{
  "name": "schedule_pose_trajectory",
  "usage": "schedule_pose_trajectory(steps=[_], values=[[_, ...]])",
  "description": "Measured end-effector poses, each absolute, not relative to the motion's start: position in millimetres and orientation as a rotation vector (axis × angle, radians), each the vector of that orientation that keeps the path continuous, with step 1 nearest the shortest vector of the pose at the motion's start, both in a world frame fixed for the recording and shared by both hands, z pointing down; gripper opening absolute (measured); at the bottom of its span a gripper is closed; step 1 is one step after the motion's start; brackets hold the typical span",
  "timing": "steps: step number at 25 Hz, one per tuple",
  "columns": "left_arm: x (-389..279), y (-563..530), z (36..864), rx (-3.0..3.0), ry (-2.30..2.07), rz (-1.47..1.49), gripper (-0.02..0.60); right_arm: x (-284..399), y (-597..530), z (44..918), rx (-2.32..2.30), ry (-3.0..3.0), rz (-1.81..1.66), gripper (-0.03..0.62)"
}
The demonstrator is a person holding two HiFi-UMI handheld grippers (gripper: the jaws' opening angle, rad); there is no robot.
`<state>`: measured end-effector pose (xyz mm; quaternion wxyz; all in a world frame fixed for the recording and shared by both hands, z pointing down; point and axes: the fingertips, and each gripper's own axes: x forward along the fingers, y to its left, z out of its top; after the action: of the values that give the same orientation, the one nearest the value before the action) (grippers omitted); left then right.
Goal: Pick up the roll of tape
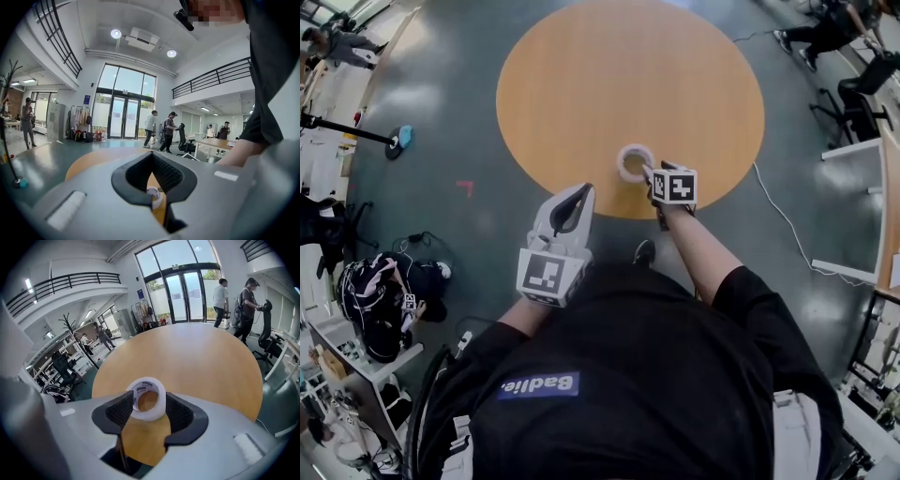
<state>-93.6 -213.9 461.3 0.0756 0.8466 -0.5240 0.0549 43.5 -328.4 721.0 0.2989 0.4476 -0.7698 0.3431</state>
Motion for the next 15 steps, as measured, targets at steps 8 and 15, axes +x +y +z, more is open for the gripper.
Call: schedule_pose_trajectory(steps=[8, 15], values=[[-93, -211, 467, 2.521, -1.576, 0.197, 0.015, 56, -341, 761, 1.171, -1.934, 1.004, 0.242], [-96, -207, 464, 2.49, -1.594, 0.218, 0.015, 55, -350, 778, 1.125, -1.86, 1.082, 0.258]])
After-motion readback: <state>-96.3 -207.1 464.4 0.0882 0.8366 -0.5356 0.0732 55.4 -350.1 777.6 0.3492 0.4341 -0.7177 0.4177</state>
